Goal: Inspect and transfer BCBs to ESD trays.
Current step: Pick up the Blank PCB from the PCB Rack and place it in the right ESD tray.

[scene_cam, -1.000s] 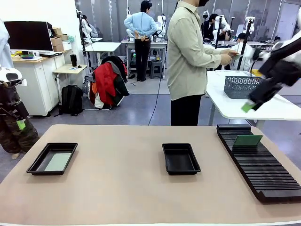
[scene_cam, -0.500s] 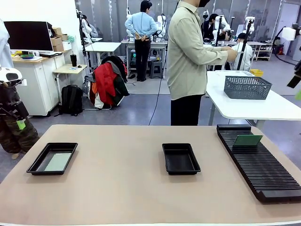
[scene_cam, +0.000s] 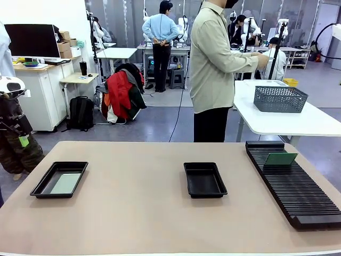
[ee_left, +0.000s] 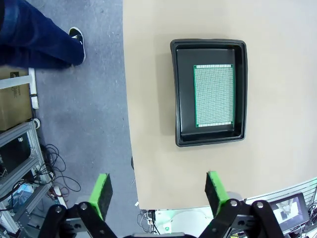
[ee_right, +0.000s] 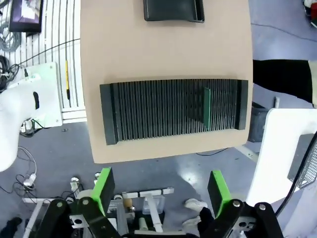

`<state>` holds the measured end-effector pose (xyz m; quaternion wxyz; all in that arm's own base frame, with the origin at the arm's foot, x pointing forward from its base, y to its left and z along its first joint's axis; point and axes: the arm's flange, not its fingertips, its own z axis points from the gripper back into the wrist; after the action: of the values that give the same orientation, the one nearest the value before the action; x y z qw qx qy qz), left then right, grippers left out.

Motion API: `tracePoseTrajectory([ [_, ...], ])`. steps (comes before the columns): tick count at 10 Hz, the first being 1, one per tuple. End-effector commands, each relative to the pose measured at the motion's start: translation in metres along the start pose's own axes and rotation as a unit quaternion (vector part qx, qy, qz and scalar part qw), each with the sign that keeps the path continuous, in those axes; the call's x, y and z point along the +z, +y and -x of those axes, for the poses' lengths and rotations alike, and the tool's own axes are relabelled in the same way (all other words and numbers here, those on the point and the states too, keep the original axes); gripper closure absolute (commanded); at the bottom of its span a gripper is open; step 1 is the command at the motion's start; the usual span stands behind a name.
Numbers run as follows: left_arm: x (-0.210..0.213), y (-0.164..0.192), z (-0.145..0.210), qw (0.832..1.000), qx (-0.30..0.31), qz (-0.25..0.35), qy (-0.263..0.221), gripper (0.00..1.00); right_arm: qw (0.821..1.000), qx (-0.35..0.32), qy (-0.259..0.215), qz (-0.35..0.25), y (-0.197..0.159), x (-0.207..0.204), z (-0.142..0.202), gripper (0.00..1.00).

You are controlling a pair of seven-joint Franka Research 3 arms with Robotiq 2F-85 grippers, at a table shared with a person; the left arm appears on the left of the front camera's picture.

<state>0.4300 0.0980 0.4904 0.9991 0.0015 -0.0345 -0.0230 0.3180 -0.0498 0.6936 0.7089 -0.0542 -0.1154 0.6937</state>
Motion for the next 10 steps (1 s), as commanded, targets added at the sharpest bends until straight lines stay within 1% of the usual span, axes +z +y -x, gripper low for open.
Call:
tracePoseTrajectory([
  [1, -0.0012, -0.0004, -0.0001, 1.000, 0.002, 0.001, -0.004, 0.00, 1.000, 0.020, -0.003, 0.006, 0.0001, 0.0011, 0.0038, 0.00],
  [2, -0.0012, -0.0004, -0.0001, 1.000, 0.002, 0.001, -0.004, 0.00, 1.000, 0.011, -0.017, 0.019, 0.0038, 0.0045, 0.0018, 0.00],
  [3, -0.0012, -0.0004, -0.0001, 1.000, 0.002, 0.001, -0.004, 0.00, 1.000, 0.009, 0.000, 0.002, 0.0007, 0.0019, 0.0004, 0.00],
  [10, -0.0012, -0.0004, -0.0001, 1.000, 0.002, 0.001, -0.004, 0.00, 1.000, 0.009, -0.003, 0.006, 0.0014, 0.0036, 0.0005, 0.00],
])
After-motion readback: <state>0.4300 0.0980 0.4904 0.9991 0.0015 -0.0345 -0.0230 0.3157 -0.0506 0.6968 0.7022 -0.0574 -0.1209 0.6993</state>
